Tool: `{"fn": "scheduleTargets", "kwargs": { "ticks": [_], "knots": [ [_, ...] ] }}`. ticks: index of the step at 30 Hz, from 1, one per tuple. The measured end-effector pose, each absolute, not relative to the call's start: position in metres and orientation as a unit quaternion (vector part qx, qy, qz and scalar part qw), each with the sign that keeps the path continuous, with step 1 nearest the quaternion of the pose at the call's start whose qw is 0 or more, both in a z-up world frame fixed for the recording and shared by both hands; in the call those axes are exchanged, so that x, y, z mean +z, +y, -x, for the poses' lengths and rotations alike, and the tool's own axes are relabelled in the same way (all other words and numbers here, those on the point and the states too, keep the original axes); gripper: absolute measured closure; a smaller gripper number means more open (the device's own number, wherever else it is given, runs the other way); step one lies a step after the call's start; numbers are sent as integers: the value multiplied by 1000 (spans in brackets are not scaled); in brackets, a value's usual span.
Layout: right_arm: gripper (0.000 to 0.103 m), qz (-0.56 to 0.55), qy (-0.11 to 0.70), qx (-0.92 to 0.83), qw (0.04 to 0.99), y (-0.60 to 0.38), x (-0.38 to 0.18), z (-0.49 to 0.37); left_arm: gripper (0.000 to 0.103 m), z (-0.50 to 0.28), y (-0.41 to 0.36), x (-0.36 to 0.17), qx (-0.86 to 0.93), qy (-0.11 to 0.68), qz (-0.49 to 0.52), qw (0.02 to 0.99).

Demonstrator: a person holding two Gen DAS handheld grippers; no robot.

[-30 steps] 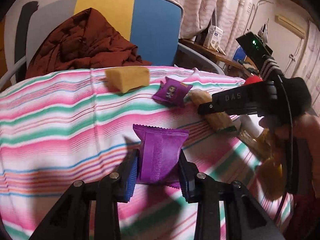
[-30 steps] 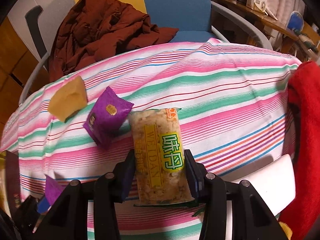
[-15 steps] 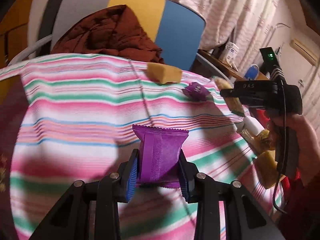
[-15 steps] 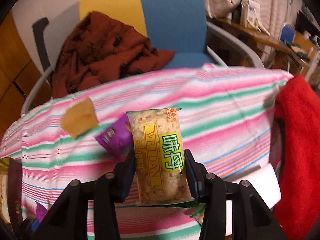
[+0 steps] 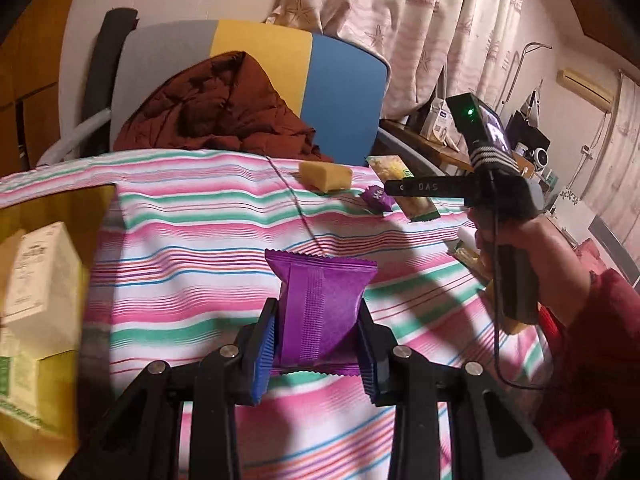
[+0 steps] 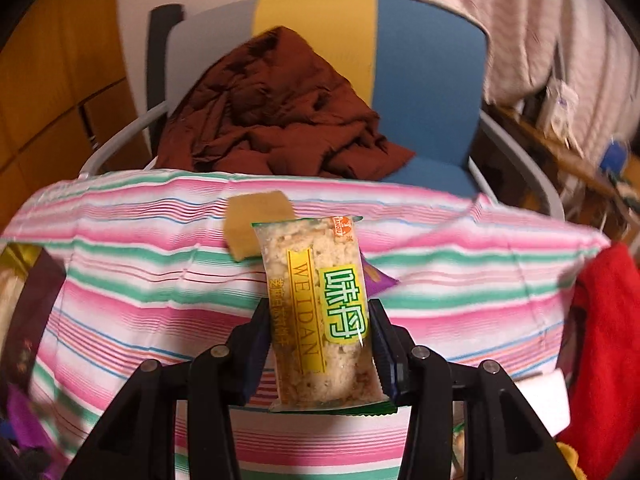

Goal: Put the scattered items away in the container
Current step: 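Carry the snack bar and purple packet over the gold tray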

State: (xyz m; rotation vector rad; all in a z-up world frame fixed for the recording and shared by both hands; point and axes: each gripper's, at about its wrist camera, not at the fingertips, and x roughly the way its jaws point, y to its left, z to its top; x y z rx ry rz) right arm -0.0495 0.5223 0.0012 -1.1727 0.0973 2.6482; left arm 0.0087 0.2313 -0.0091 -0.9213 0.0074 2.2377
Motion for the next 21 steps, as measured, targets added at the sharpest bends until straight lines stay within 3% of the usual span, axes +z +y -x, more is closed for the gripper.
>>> {"fn": "scheduleTargets", "kwargs": {
  "ticks": [7,21],
  "knots": [
    [56,387,-20,918,85,477,12,47,68,-10,171,8,879,-29,352,321],
    [56,407,83,905,-90,340,36,27,68,9,59,24,913,-90,323,231]
  ]
}}
